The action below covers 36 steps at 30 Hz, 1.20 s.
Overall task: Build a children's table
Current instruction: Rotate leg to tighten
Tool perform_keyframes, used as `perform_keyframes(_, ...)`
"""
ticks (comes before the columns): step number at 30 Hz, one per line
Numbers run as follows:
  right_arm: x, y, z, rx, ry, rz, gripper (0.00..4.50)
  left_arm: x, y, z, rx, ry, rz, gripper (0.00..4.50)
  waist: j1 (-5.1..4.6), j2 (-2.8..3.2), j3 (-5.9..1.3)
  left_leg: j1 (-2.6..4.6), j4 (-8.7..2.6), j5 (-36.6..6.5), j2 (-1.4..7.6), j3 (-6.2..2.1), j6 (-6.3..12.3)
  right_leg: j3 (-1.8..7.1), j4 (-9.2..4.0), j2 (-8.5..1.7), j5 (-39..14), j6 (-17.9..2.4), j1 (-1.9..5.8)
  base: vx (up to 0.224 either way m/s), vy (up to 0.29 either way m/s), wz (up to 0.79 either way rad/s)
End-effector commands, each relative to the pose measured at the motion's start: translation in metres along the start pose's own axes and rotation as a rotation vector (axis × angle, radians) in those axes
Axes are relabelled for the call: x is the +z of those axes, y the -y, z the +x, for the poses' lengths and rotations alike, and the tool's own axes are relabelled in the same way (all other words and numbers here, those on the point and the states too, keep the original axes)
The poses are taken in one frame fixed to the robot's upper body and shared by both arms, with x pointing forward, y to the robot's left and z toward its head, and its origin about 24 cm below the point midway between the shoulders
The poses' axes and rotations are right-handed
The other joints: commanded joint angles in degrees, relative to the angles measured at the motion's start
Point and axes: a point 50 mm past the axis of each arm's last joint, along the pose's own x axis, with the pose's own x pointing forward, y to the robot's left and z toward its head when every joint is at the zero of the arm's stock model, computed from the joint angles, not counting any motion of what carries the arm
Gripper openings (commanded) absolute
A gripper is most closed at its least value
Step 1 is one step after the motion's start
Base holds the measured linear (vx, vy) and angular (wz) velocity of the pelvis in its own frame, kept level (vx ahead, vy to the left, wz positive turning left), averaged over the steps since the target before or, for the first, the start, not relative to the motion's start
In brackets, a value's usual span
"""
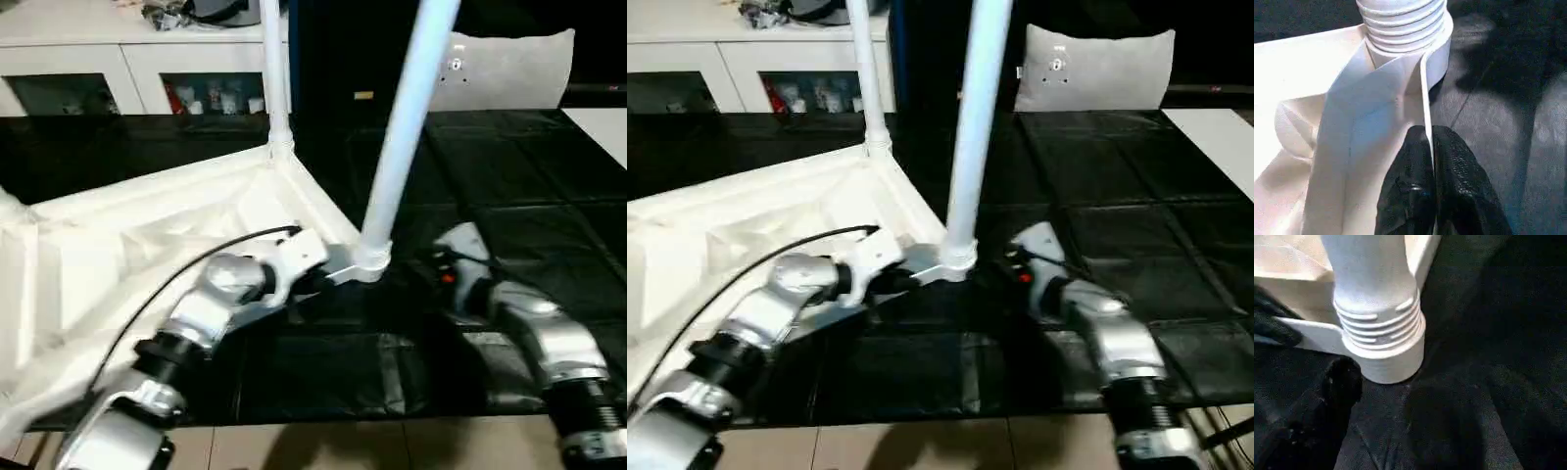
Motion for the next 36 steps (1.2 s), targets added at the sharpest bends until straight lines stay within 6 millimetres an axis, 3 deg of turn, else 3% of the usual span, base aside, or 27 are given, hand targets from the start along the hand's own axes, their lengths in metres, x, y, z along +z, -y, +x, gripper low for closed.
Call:
perform_keyframes(1,0.011,0.0,-0.006,0.11,-0.002,-0.096,4.42,-0.013,0.015,0.0,-0.156,-0.055,0.053,0.0,0.32,-0.99,-2.91,-1.05,-2.87,-5.6,1.08,0.48,5.14,2.21,-4.49,-3.78,-7.8,-12.0,3.26,0.0,0.0,0.0)
perform_keyframes(2,0.012,0.0,-0.008,0.132,-0.01,-0.111,4.42,-0.013,0.016,-0.001,-0.181,-0.055,0.066,0.0,0.39,-1.27,-2.96,-1.1,-2.86,-5.0,1.16,0.5,5.52,2.25,-4.3,-3.74,-6.5,-12.4,3.31,0.0,0.0,0.0)
perform_keyframes(4,0.013,-0.001,-0.009,0.159,-0.019,-0.144,4.42,-0.014,0.018,-0.003,-0.219,-0.057,0.084,0.0,0.57,-0.98,-2.97,-0.93,-2.79,-4.5,1.24,0.54,5.89,2.23,-4.09,-3.77,-4.9,-13.2,3.11,0.0,0.0,0.0)
perform_keyframes(6,0.016,-0.004,-0.009,0.223,-0.013,-0.184,4.42,-0.015,0.019,-0.005,-0.28,-0.073,0.12,0.0,0.73,-1.22,-2.96,-0.96,-2.82,-4.6,1.3,0.54,6.02,2.14,-3.95,-3.8,-4.5,-13.6,3.11,0.0,0.0,0.0)
perform_keyframes(9,0.016,-0.014,-0.008,0.345,-0.022,-0.182,4.42,-0.014,0.021,-0.008,-0.335,-0.09,0.151,0.0,1.28,-1.0,-3.02,-0.82,-2.79,-4.4,1.49,0.57,6.12,2.19,-3.68,-3.79,-3.3,-14.0,3.19,0.0,0.0,0.0)
perform_keyframes(10,0.016,-0.016,-0.008,0.371,-0.026,-0.179,4.42,-0.014,0.021,-0.009,-0.348,-0.093,0.158,0.0,1.63,-0.67,-3.02,-0.74,-2.77,-4.4,1.62,0.57,6.19,2.19,-3.59,-3.86,-2.8,-14.2,3.07,0.0,0.0,0.0)
perform_keyframes(14,0.016,-0.019,-0.002,0.421,-0.021,-0.176,4.42,-0.012,0.023,-0.01,-0.402,-0.092,0.181,0.0,2.12,-0.93,-3.06,-0.78,-2.75,-4.5,1.57,0.62,5.47,2.2,-3.54,-3.96,-2.6,-14.5,3.12,0.0,0.0,0.0)
perform_keyframes(19,0.014,-0.021,0.004,0.437,-0.014,-0.157,3.91,-0.012,0.025,-0.01,-0.439,-0.097,0.188,0.0,2.25,-0.88,-3.05,-0.74,-2.81,-5.2,1.5,0.61,4.52,2.22,-3.6,-3.96,-4.3,-14.0,3.14,0.0,0.0,0.0)
perform_keyframes(23,0.014,-0.024,0.004,0.457,-0.003,-0.146,3.64,-0.012,0.026,-0.01,-0.44,-0.093,0.189,0.0,2.36,-0.96,-3.21,-0.79,-2.69,-3.8,1.46,0.59,4.85,2.18,-3.31,-3.87,-1.8,-14.0,3.24,0.0,0.0,0.0)
perform_keyframes(30,0.011,-0.025,0.004,0.474,-0.005,-0.136,2.9,-0.012,0.026,-0.009,-0.443,-0.091,0.184,0.0,2.4,-1.04,-3.22,-0.88,-2.65,-3.7,1.41,0.6,4.9,2.14,-3.36,-3.86,-2.3,-13.8,3.28,0.0,0.0,0.0)
perform_keyframes(36,0.007,-0.029,0.003,0.495,-0.015,-0.105,2.68,-0.013,0.026,-0.009,-0.443,-0.088,0.169,0.0,2.44,-1.07,-3.3,-0.83,-2.6,-3.1,1.41,0.6,5.1,2.12,-3.23,-3.84,-1.6,-14.0,3.31,0.0,0.0,0.0)
